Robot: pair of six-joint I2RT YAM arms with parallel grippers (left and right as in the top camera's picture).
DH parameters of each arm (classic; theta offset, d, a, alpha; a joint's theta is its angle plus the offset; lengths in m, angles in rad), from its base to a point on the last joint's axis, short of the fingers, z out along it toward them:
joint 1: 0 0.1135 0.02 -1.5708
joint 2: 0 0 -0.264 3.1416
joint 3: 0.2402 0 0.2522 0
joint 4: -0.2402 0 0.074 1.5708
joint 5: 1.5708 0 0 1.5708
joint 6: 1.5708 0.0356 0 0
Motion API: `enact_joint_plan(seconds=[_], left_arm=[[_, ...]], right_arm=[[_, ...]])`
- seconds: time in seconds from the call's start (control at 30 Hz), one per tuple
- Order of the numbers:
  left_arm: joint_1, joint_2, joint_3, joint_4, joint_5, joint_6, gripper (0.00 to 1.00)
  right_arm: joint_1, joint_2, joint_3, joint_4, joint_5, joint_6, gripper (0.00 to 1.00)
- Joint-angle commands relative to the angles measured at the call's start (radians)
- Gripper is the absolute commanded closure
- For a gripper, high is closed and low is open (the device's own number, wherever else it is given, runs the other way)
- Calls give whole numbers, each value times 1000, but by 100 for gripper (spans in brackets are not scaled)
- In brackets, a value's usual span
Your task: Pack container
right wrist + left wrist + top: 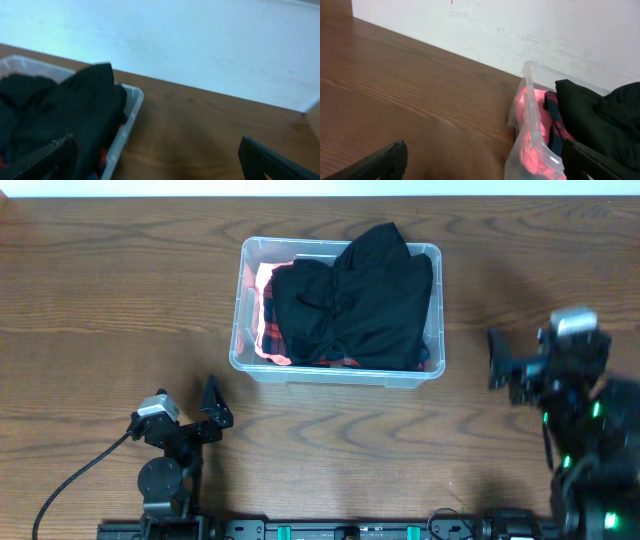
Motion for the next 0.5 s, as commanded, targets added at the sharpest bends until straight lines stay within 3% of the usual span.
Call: enact_joint_plan(seconds=[0.0,0.47], left_arm=[[5,-6,-34,-11,6,14,2],[5,-6,-34,-11,6,14,2]], right_arm=[[-15,-146,-93,11,16,-59,1],[-23,-466,-433,102,37,-59,1]])
